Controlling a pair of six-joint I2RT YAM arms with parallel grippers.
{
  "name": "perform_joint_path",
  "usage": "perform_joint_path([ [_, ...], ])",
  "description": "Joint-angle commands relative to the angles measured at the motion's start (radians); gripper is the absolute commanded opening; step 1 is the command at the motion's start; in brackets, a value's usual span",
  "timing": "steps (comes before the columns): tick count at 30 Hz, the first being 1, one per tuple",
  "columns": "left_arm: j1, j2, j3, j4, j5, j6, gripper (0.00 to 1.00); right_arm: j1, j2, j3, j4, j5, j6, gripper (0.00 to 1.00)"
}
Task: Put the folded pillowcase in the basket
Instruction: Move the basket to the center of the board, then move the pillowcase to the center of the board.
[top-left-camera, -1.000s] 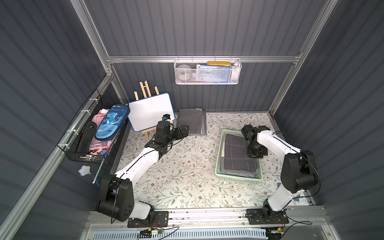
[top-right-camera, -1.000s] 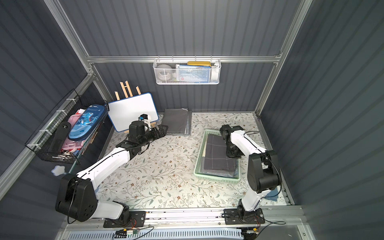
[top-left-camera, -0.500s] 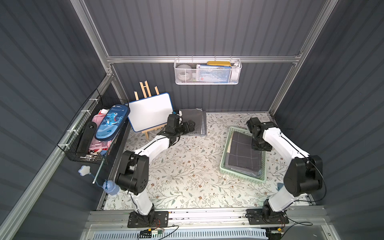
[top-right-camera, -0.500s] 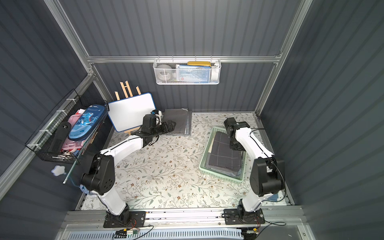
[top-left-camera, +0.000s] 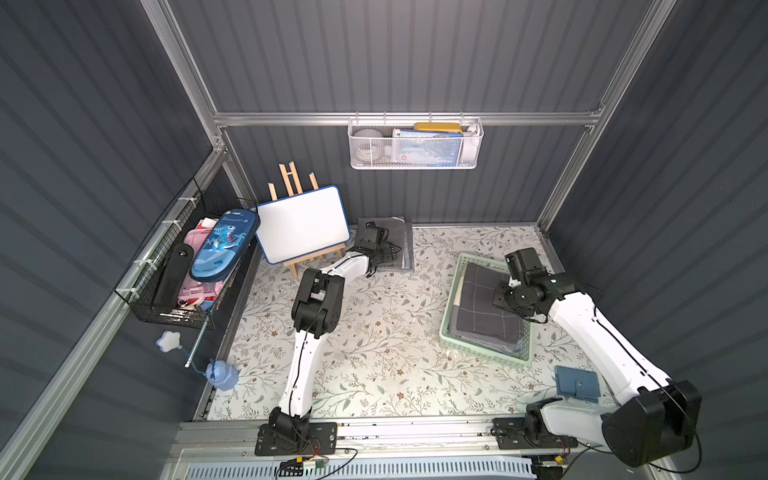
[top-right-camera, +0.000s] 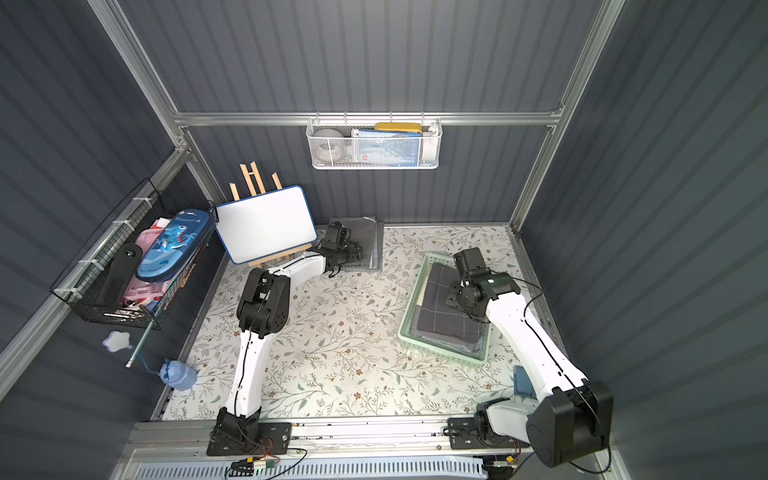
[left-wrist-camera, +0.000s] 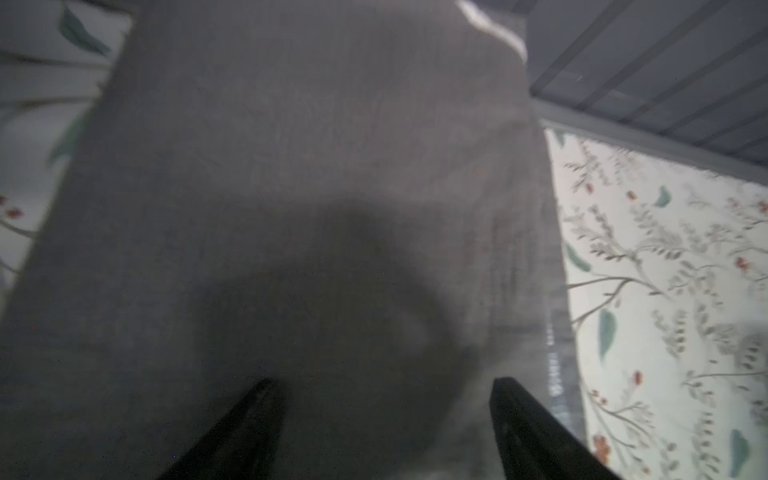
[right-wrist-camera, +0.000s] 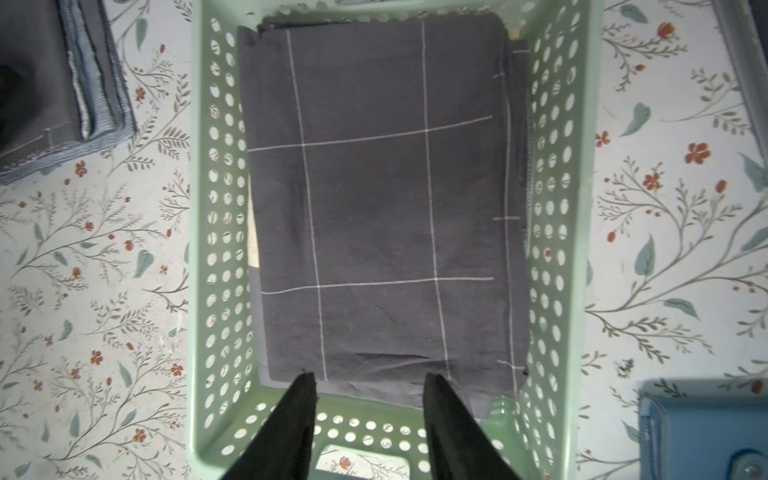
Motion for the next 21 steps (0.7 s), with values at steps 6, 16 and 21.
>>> perform_joint_path([
  [6,-0.105,-0.009,-0.166,-0.165,0.035,-0.019,0.45,0.001,-0.1,-0.032,0.038,-0.05,0.005,0.47],
  [16,-0.283,-0.394,-0.771,-0.03,0.202,-0.305,0.47,0.005,-0.166,-0.033,0.026,-0.178,0.007,0.46],
  [21,-0.478,-0.542,-0.888,-0.121,0.146,-0.509,0.52,0.071,-0.198,-0.07,0.056,-0.224,0.044,0.46],
])
